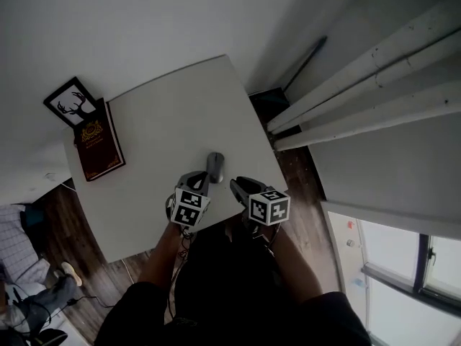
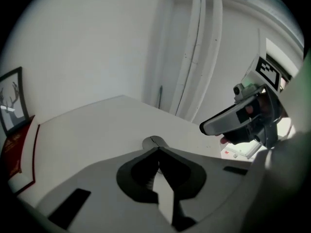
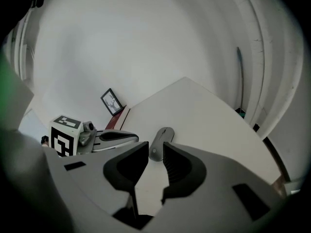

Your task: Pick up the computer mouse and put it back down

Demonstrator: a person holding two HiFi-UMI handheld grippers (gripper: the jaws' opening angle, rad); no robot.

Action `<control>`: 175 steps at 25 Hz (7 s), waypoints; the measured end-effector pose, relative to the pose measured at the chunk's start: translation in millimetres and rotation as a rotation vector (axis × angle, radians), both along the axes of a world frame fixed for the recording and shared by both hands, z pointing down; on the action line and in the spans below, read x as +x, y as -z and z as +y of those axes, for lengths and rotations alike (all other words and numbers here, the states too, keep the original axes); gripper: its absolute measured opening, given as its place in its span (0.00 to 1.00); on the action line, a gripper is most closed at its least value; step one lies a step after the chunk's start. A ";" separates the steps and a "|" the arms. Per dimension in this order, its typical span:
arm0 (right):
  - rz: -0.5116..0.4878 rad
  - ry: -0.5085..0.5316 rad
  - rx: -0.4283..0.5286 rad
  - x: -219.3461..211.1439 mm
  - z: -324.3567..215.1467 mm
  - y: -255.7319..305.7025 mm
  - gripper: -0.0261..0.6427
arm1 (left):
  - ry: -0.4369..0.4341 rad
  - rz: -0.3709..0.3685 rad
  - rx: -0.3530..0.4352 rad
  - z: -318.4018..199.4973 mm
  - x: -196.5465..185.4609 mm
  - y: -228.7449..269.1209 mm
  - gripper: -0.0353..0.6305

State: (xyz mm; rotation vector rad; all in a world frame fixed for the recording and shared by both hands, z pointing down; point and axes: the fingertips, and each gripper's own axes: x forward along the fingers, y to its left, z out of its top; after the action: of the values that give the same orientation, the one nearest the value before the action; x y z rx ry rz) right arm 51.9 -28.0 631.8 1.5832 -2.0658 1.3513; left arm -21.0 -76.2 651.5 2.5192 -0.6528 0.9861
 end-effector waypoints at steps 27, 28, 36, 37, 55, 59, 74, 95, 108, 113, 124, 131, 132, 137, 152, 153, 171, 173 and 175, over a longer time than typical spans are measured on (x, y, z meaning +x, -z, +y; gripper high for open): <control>0.033 0.019 -0.293 -26.1 -55.8 -80.0 0.43 | 0.065 0.054 -0.090 8.9 -37.6 -7.1 0.06; 0.040 0.027 -0.291 -27.5 -56.6 -80.2 0.43 | 0.065 0.059 -0.092 8.7 -37.2 -6.7 0.06; 0.159 0.177 -0.225 -39.0 -64.4 -73.0 0.38 | 0.081 0.058 -0.090 8.6 -49.3 -7.0 0.06; 0.191 0.209 -0.213 -41.1 -65.4 -71.8 0.37 | 0.088 0.055 -0.093 8.9 -52.1 -8.0 0.06; 1.032 0.944 0.182 -89.0 -48.2 -61.1 0.29 | 0.221 0.024 -0.076 -1.4 -102.4 -12.9 0.06; 1.070 0.967 0.214 -92.5 -43.9 -61.1 0.28 | 0.183 0.002 -0.049 0.4 -100.2 -12.2 0.06; 1.148 1.090 0.339 -97.1 -34.4 -60.2 0.28 | -0.418 -0.211 0.229 -22.0 -61.2 -5.8 0.25; 1.314 1.303 0.569 -92.2 -18.9 -55.1 0.28 | -0.887 -0.236 0.192 17.3 -7.0 -50.0 0.32; 1.345 1.327 0.619 -89.4 -19.6 -50.6 0.28 | -0.850 -0.157 0.163 19.0 2.7 -48.2 0.24; 1.344 1.286 0.618 -85.6 -24.8 -46.3 0.28 | -0.822 -0.152 0.160 12.6 -0.8 -47.8 0.24; 1.112 0.870 0.454 -47.3 -42.5 -27.0 0.27 | -0.578 -0.070 0.161 -3.2 -22.1 -39.4 0.23; 0.506 0.234 0.108 -3.9 -49.7 -31.0 0.07 | -0.259 0.034 0.278 -21.1 -41.5 9.3 0.23; 0.453 0.204 0.125 -6.3 -52.1 -24.3 0.07 | -0.198 0.057 0.288 -23.6 -45.0 18.7 0.23; 0.402 0.292 0.221 -40.5 -54.5 -2.5 0.07 | 0.170 0.245 0.239 -36.0 -66.8 60.5 0.23; 0.403 0.394 0.405 -83.1 -54.0 49.7 0.07 | 0.357 0.286 0.338 -28.7 -89.3 99.3 0.23; 0.402 0.398 0.416 -84.9 -51.8 53.6 0.07 | 0.361 0.291 0.349 -25.7 -89.5 104.0 0.23; 0.374 0.454 0.738 -29.0 44.3 150.9 0.07 | 0.674 0.246 0.630 92.7 -49.0 190.5 0.23; 0.345 0.452 0.771 -22.1 63.5 163.8 0.07 | 0.684 0.252 0.627 113.8 -36.9 191.7 0.23; 0.337 0.458 0.818 -13.6 83.8 176.2 0.07 | 0.700 0.258 0.635 135.8 -26.4 194.2 0.23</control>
State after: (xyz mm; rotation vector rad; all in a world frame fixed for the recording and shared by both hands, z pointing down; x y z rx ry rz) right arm 38.3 55.8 455.6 1.2832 -2.6575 0.0539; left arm -47.4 59.6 457.3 2.4824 -1.8095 0.2055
